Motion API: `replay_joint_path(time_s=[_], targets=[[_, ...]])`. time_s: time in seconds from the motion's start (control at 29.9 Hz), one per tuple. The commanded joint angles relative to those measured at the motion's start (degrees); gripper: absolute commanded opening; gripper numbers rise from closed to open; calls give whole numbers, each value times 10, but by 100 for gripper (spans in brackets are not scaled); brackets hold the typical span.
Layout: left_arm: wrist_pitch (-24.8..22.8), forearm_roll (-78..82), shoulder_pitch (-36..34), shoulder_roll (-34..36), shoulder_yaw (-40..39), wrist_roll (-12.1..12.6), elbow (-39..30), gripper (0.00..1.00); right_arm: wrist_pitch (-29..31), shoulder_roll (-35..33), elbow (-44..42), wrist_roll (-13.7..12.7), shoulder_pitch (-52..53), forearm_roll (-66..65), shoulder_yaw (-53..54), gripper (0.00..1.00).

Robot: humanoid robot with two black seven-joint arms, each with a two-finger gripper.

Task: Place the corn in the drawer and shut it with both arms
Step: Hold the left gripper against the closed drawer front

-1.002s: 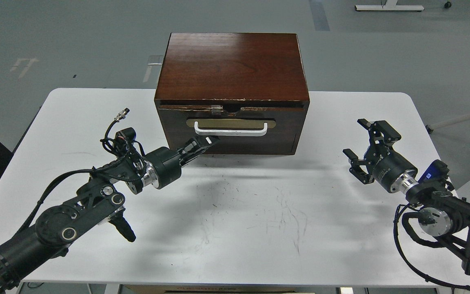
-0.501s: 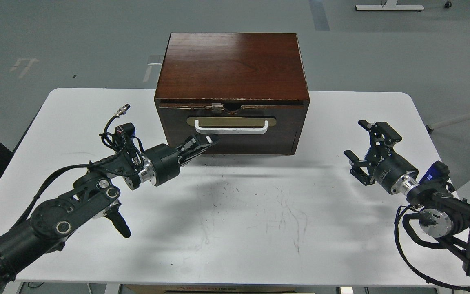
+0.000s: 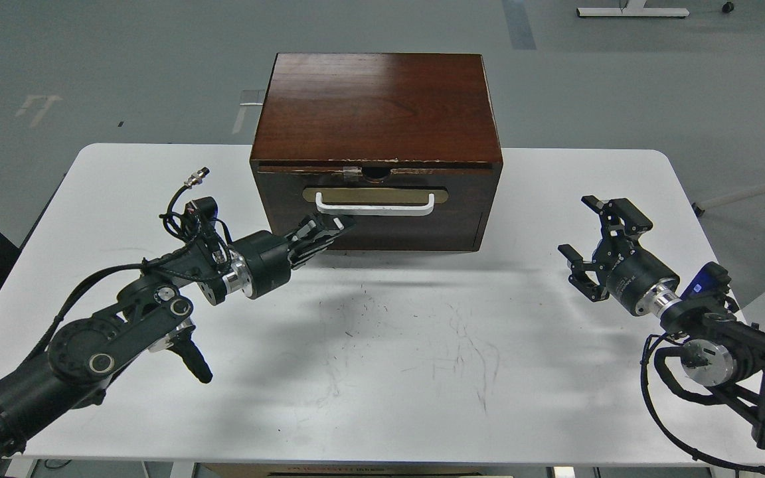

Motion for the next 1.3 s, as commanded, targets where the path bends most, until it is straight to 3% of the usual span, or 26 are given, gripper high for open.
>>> replay_joint_path(time_s=[0.0, 0.63, 1.04, 1.17, 1.27], targets=[[-6, 0, -4, -1, -1, 0, 1, 0, 0, -2, 0, 0, -1, 0, 0, 98], [-12, -28, -33, -3, 0, -2, 52, 0, 0, 0, 0, 0, -4, 0, 0, 98], [-60, -27, -21, 8, 9, -9, 38, 0, 0, -2, 0, 0, -4, 0, 0, 98], [-115, -23, -7, 40, 10, -11, 1, 0, 0, -3, 0, 0, -4, 0, 0, 98], [-120, -22, 5, 52, 10, -11, -26, 0, 0, -3, 0, 0, -4, 0, 0, 98]])
